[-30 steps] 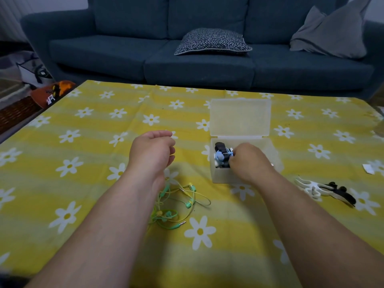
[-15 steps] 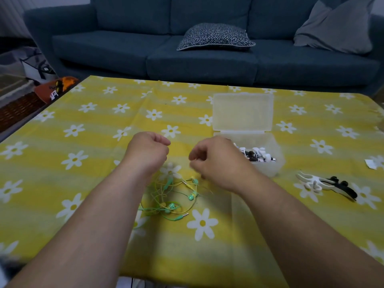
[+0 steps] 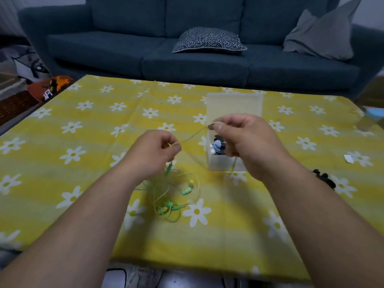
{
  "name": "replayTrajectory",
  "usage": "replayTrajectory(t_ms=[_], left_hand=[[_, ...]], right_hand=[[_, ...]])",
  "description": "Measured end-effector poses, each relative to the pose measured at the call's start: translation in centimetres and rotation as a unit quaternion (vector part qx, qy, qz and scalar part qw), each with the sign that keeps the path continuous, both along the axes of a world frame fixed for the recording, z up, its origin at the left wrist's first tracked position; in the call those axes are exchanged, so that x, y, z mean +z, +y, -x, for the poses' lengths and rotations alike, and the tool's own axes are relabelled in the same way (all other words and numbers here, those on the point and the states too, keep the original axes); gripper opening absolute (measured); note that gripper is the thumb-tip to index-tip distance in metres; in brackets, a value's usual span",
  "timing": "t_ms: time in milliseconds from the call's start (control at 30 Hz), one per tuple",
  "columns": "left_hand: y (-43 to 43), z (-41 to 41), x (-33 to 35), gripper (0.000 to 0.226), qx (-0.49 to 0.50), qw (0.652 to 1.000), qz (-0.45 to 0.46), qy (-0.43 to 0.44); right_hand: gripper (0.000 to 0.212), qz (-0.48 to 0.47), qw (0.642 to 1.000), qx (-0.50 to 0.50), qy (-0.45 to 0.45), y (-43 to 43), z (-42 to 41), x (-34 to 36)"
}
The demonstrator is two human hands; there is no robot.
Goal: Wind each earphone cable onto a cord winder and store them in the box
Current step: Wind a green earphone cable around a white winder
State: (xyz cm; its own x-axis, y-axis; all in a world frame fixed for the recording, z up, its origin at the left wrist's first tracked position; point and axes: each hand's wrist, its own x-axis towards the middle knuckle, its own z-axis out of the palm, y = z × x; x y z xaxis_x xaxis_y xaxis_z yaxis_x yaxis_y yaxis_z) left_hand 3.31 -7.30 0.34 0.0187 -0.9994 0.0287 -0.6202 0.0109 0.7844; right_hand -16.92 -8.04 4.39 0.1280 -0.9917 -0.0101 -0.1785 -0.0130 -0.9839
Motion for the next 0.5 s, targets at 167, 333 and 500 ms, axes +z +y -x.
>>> replayTrajectory(t_ms=[167,333,500], left_hand=[[0.3,-0.1,0.1,0.016,0.077,0.996,0.006,-0.040],[0.6,0.5,0.1,0.014,0.090,0.988,-0.048,-0.112],[1.2,2.8,1.5,0.012,0.000,0.996,0.021,-0.088]], right_hand=[[0.012,0.039,0.975,-0.170,-0.139,0.5,5.3,2.1],[0.007,-0.007,0.945,-0.303,-0.122,0.9,10.3,2.4],[0.015,-0.120,0.878,-0.121,0.448,2.5,12.4,1.0]])
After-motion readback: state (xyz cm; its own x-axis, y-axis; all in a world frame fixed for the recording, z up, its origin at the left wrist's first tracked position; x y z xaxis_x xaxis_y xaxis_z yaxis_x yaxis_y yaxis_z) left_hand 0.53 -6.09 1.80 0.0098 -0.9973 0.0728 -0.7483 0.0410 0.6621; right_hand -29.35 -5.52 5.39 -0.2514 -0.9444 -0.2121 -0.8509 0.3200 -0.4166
